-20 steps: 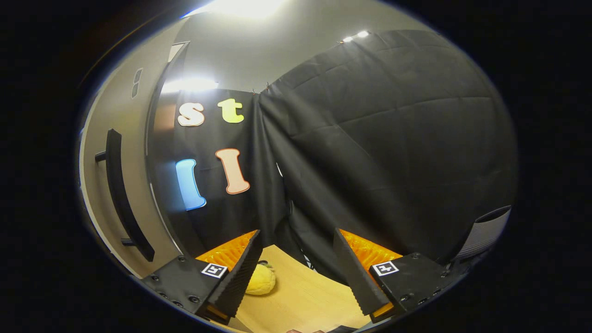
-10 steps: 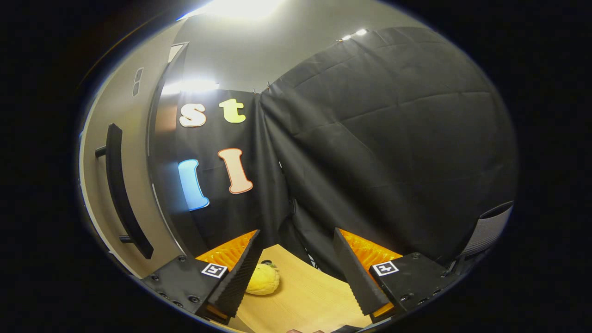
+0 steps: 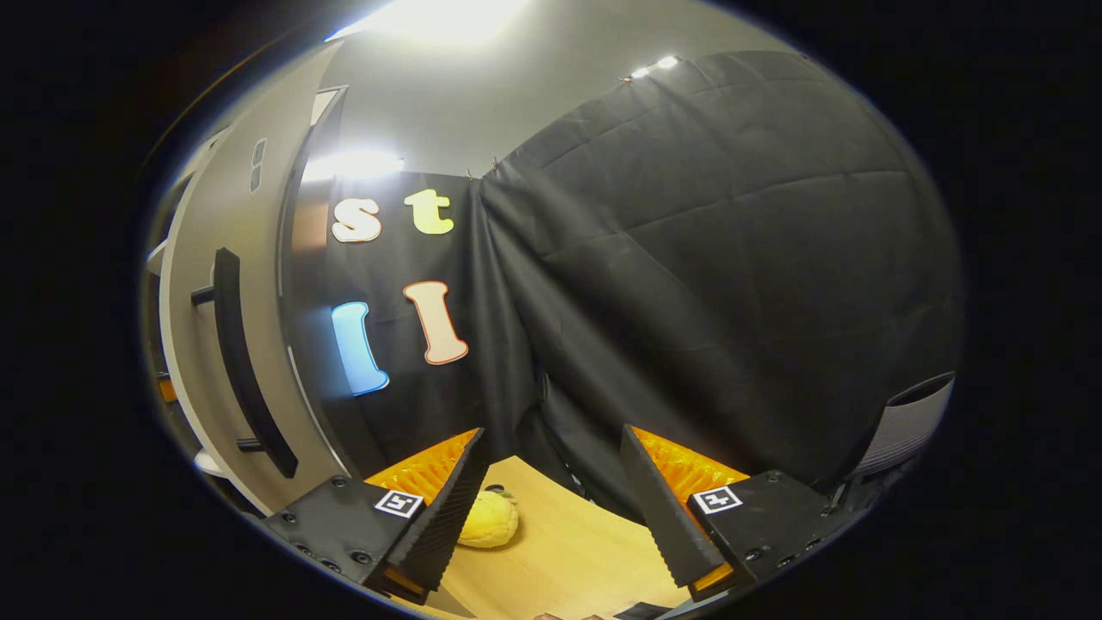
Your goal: Grasp the bottle in the cabinet with the left hand and place it on the coaster, then close the right door with the right hand and the left door with the left hand.
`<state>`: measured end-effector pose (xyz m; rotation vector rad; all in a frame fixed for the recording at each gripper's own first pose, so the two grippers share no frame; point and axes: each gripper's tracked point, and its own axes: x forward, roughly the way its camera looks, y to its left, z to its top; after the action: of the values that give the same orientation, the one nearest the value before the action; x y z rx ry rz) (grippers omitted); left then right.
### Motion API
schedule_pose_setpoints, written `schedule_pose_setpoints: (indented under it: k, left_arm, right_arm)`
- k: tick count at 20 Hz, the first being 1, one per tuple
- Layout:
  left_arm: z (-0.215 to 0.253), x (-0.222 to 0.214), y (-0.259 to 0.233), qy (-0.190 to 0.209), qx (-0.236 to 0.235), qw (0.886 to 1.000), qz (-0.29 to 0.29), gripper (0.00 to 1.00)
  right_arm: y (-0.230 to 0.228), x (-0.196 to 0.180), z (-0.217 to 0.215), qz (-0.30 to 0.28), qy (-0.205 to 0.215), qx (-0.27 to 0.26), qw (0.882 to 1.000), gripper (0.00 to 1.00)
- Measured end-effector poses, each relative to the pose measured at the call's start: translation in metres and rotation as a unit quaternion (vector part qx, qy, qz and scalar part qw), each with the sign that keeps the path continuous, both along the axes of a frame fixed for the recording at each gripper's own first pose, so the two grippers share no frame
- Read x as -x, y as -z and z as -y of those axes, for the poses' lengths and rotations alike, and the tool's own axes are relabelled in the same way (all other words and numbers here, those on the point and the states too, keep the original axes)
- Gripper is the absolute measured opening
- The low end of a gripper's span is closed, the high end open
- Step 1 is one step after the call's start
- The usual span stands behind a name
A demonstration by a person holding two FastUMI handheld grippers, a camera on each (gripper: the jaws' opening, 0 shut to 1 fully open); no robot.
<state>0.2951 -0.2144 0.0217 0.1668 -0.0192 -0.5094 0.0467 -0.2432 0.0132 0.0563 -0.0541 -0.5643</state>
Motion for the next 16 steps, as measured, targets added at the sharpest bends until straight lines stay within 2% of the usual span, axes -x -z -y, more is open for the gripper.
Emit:
schedule_pose_setpoints:
  k: [1,2,3,4,11,16]
  left_arm:
    - [-0.003,0.009,-0.002,0.000,0.000,1.000,-0.001,0.68]
    - [-0.005,0.017,-0.004,0.001,0.007,1.000,-0.004,0.75]
    - [-0.010,0.028,-0.005,0.003,0.019,1.000,-0.006,0.60]
    - [-0.015,0.039,-0.008,0.006,0.031,0.999,-0.007,0.68]
    - [-0.051,0.084,-0.004,0.016,0.077,0.997,-0.020,0.67]
    - [-0.081,0.126,0.030,-0.002,0.069,0.997,-0.034,0.68]
  right_arm:
    - [-0.001,0.000,-0.002,0.000,-0.003,-0.001,1.000,0.98]
    - [-0.002,0.001,-0.004,0.000,-0.006,0.000,1.000,0.98]
    - [-0.001,0.002,-0.007,-0.001,-0.009,0.002,1.000,0.98]
    - [-0.002,0.002,-0.011,-0.002,-0.013,0.003,1.000,0.98]
    - [-0.009,0.005,-0.035,-0.013,-0.042,0.020,0.999,0.98]
    - [-0.018,0.014,-0.047,-0.007,-0.051,0.026,0.998,0.98]
